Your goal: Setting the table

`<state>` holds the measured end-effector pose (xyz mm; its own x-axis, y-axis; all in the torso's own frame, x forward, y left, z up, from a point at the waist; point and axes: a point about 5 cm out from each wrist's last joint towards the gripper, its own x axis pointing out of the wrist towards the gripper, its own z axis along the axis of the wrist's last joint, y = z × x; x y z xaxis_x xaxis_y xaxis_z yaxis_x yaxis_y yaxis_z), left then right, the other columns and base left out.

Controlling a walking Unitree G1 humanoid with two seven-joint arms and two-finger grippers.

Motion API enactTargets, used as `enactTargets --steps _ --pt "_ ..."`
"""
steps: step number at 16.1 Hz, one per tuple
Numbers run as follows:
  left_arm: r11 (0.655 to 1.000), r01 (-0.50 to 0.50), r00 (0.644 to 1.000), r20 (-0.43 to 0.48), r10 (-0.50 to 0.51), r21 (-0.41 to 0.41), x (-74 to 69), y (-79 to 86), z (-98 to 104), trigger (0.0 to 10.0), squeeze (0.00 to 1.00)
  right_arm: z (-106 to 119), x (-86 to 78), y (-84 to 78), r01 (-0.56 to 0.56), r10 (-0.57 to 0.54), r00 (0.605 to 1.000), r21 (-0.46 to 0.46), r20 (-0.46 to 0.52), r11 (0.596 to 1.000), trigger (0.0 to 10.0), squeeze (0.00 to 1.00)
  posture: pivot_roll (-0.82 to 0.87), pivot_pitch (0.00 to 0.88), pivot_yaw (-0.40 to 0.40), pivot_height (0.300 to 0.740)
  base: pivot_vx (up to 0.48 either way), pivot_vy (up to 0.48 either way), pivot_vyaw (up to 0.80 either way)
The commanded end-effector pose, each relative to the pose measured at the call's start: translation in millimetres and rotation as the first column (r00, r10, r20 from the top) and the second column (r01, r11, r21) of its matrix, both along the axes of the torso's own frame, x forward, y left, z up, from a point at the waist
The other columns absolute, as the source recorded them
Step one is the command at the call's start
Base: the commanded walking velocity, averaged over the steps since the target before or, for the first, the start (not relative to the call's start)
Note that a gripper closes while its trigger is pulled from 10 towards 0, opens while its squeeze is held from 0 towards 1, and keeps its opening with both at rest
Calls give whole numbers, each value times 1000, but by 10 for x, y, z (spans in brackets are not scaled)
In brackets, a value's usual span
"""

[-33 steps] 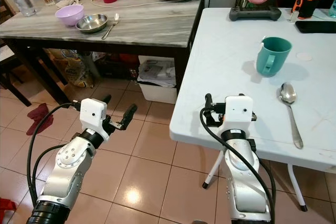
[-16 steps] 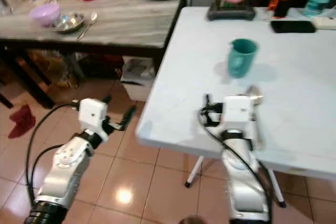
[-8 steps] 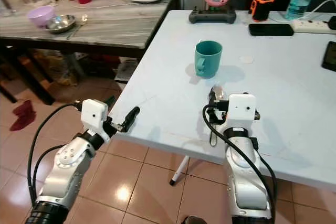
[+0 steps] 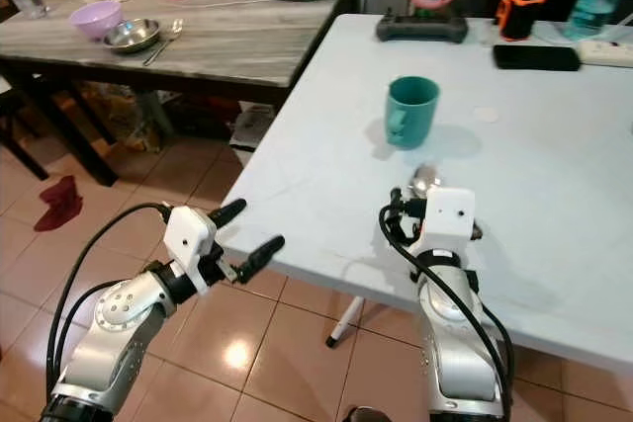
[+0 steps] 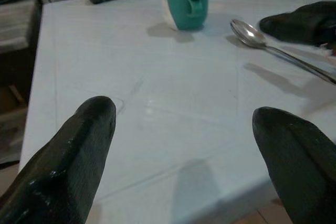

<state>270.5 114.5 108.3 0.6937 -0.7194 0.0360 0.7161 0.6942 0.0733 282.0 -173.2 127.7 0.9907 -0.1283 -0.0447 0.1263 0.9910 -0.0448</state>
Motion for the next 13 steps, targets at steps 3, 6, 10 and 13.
enactTargets --steps 3,6,10,13 --pt "996 84 996 6 -84 25 -66 -14 3 10000 0 -107 35 43 1 1 996 26 -84 1000 10000 0 -219 116 117 740 0 0 0" --pt "995 96 995 9 -96 26 -63 -19 13 10000 0 -152 59 83 -8 10 992 17 -123 1000 10000 0 -217 118 114 740 0 0 0" --pt "995 99 995 9 -99 22 -71 -24 4 10000 0 -228 68 49 19 -16 984 17 -179 1000 0 0 -213 117 112 740 0 0 0" --pt "994 104 995 9 -104 21 -75 -22 -4 10000 0 -285 64 8 40 -34 975 24 -218 999 0 0 -210 119 110 740 0 0 0"
